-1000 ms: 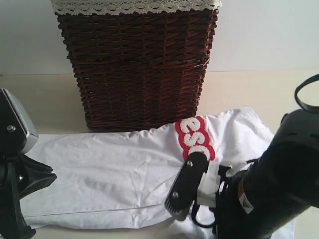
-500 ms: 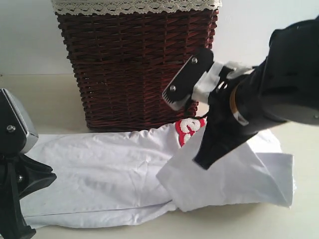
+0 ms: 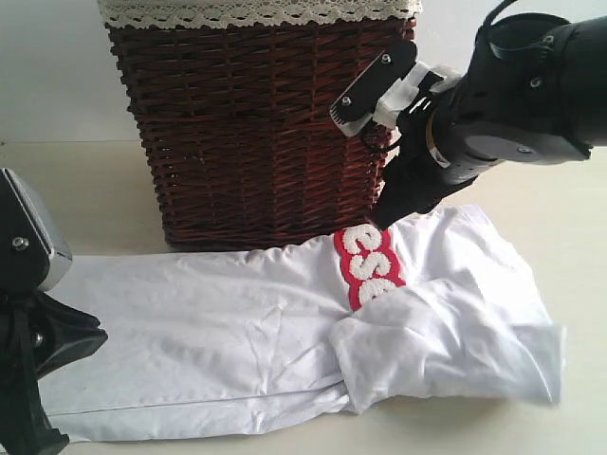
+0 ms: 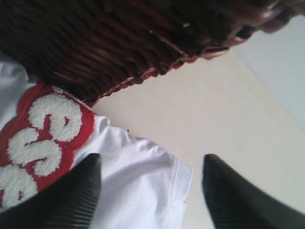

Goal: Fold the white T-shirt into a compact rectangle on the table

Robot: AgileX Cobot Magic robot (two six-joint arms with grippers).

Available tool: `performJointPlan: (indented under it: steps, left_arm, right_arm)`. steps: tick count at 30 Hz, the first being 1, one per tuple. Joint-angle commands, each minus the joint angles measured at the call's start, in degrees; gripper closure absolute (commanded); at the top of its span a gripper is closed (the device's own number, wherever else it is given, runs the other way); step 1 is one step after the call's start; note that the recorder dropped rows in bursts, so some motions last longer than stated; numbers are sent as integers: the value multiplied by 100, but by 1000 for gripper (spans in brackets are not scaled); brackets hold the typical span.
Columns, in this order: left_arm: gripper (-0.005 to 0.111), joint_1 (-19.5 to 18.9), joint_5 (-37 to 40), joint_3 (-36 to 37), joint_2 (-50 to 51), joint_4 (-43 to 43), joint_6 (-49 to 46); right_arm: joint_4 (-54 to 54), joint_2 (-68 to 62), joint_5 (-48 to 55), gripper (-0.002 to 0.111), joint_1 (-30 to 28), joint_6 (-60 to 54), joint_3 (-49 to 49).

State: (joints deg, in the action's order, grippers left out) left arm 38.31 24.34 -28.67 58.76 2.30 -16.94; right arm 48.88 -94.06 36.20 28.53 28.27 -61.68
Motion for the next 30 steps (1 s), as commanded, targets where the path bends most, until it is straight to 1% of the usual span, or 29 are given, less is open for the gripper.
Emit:
performJointPlan:
  steps: [1,2,3,4,5,6,7,8,10,12,14,15,16,18,19,21,30]
  left_arm:
    - [94,37,13,20,-20,-69,69]
    - [94,37,13,20,-20,-69,69]
    - [94,37,13,20,-20,-69,69]
    - [94,37,13,20,-20,-69,69]
    - [94,37,13,20,-20,-69,69]
    - [94,37,13,20,-20,-69,69]
    - [94,37,13,20,-20,-69,69]
    - [94,37,13,20,-20,-69,69]
    - [94,37,13,20,-20,-69,69]
    - [94,37,13,20,-20,-69,69]
    - [94,37,13,20,-20,-69,86]
    - [94,37,13,20,-20,-69,107]
    - [94,37,13,20,-20,-69,107]
    - [94,37,13,20,-20,-69,107]
    - [94,37,13,20,-20,-69,107]
    - [94,37,13,20,-20,-69,107]
    - [94,37,13,20,-20,-104,108]
  right_arm:
    - [261,-33,590,39,-53,711,-98]
    - [-30,-33,915,49,-53,599,-98]
    - [-362,-33,1065,56,-53,357,-98]
    - [-1462,-33,1286,67,-53,-708,-98]
    - [-1975,-33,1388,69,-53,-1286,-98]
    - [-2954,-33,1566,66,-53,-2323,-67]
    - [-3210,-33,1642,63,-53,-2554,-40]
    - [-3395,-46,1794,53,-53,-2672,75]
    - [-3358,-74,1727,44,-53,-2672,360]
    - [-3320,-111,1435,44,-53,-2645,687]
    - [-2874,-207,1111,44,-53,-2017,983]
    - [-2511,-205,1022,44,-53,-1367,1132]
    - [-2447,-205,977,44,-77,-1161,1172]
    - [-3007,-205,823,44,-306,-1149,1268]
    - [-3494,-205,536,44,-465,-1164,1347]
    - [-3862,-205,285,44,-628,-1279,1476]
    - [-4056,-510,-87,44,-1065,-1266,1999]
